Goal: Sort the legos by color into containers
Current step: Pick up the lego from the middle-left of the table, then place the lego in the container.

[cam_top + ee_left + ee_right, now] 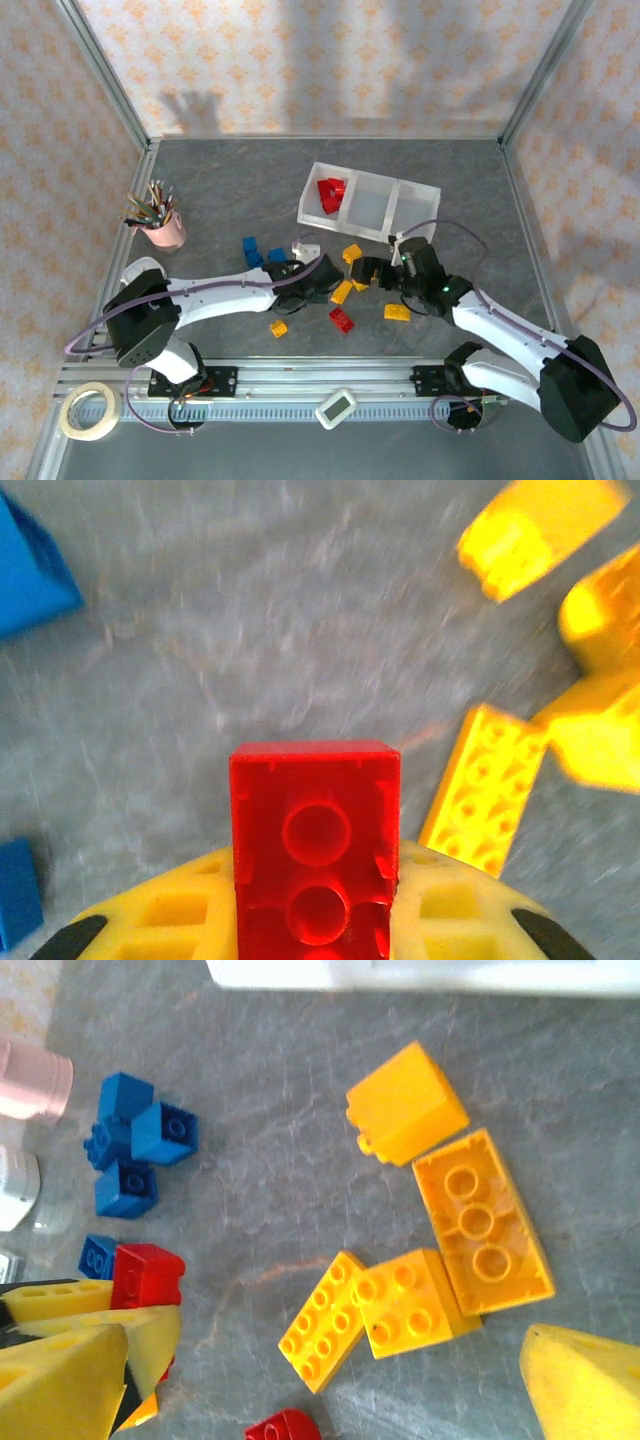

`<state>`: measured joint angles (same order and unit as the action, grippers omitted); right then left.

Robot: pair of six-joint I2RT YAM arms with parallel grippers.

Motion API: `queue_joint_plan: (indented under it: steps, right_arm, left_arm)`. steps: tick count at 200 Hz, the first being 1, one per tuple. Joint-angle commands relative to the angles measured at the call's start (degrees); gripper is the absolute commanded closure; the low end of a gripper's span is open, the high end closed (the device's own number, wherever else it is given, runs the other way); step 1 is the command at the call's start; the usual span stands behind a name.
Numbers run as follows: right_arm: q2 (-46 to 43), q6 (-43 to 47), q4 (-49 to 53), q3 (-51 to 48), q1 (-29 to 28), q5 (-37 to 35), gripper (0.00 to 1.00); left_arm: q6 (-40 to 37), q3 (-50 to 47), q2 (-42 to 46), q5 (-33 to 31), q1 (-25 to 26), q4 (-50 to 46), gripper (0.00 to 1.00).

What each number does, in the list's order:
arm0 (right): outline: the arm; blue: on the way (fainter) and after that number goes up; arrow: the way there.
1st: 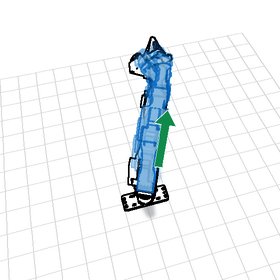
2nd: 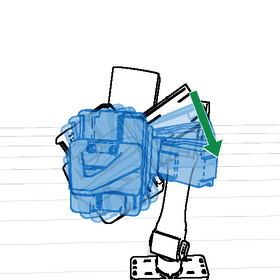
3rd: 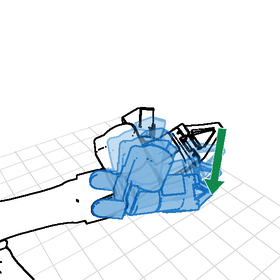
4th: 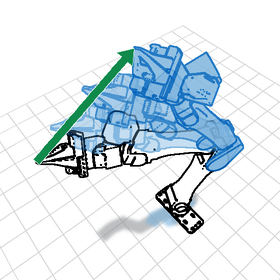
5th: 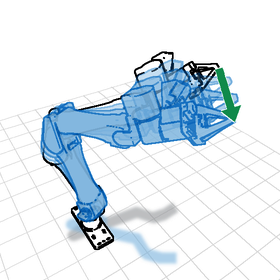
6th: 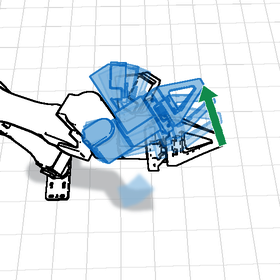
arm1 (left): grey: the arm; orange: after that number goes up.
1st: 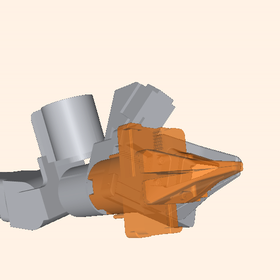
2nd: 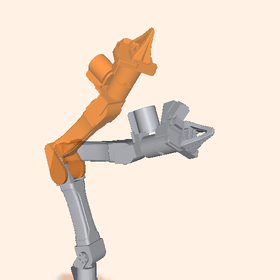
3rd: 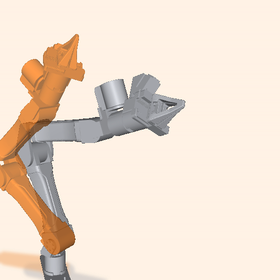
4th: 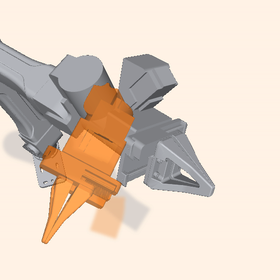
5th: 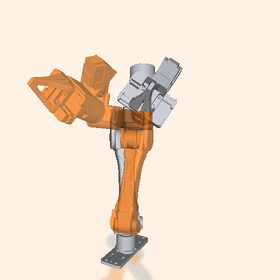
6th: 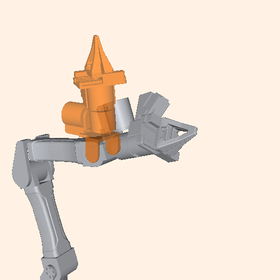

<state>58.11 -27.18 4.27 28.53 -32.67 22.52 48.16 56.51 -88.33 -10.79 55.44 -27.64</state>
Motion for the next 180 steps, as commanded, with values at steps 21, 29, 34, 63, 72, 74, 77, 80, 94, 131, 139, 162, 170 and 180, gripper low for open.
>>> queue_joint_plan:
  steps: [21,29,34,63,72,74,77,80,94,131,139,162,170,180]
  right_arm:
    - [0.4,0.7,2.1,4.4,3.1,-2.9,0.0]
    - [0.7,0.7,2.1,5.2,3.5,-3.1,0.0]
    - [1.0,0.8,2.1,5.7,3.7,-3.5,0.0]
    - [3.0,0.2,2.0,8.3,4.7,-5.9,0.0]
    - [3.7,0.1,2.1,9.0,5.0,-6.4,0.0]
    - [3.8,0.2,2.0,9.2,5.0,-6.5,0.0]
    - [3.9,0.2,1.9,9.3,5.1,-6.6,0.0]
    - [4.1,0.1,1.8,9.4,5.2,-6.7,0.0]
    - [4.4,0.2,1.3,10.0,5.3,-7.2,0.0]
    - [5.5,0.5,1.3,11.2,5.7,-7.9,0.0]
    - [5.6,0.7,1.4,11.4,5.8,-8.1,0.0]
    - [5.7,1.2,1.6,11.9,5.9,-8.2,0.0]
    - [5.8,1.3,1.5,12.1,5.9,-8.1,0.0]
    - [5.9,1.4,1.7,12.2,6.0,-8.0,0.0]
  left_arm:
    - [-9.6,11.6,-0.3,-5.8,-7.7,-1.1,0.83]
    - [-11.2,14.0,-1.6,-5.8,-9.2,-0.5,0.83]
    - [-11.9,15.6,-2.8,-5.8,-10.2,-0.4,0.83]
    - [-16.3,25.3,-10.1,-6.6,-15.4,1.4,0.83]
    - [-17.3,28.4,-12.9,-6.2,-16.8,2.0,0.83]
    - [-17.4,29.2,-13.5,-6.0,-17.2,2.1,0.83]
    - [-17.5,30.2,-14.5,-5.8,-17.6,2.2,0.83]
    - [-17.6,31.2,-15.5,-5.6,-18.0,2.2,0.83]
    - [-18.2,35.9,-20.1,-4.5,-19.6,3.2,0.83]
    - [-20.9,47.9,-32.9,-5.6,-21.0,2.4,0.81]
    - [-20.9,50.8,-35.3,-5.1,-21.5,1.2,0.78]
    - [-21.0,55.5,-39.3,-3.0,-22.5,-0.6,0.69]
    - [-21.3,55.8,-39.4,-3.1,-22.5,-0.5,0.62]
    - [-21.6,56.1,-39.2,-3.2,-22.5,-0.7,0.57]
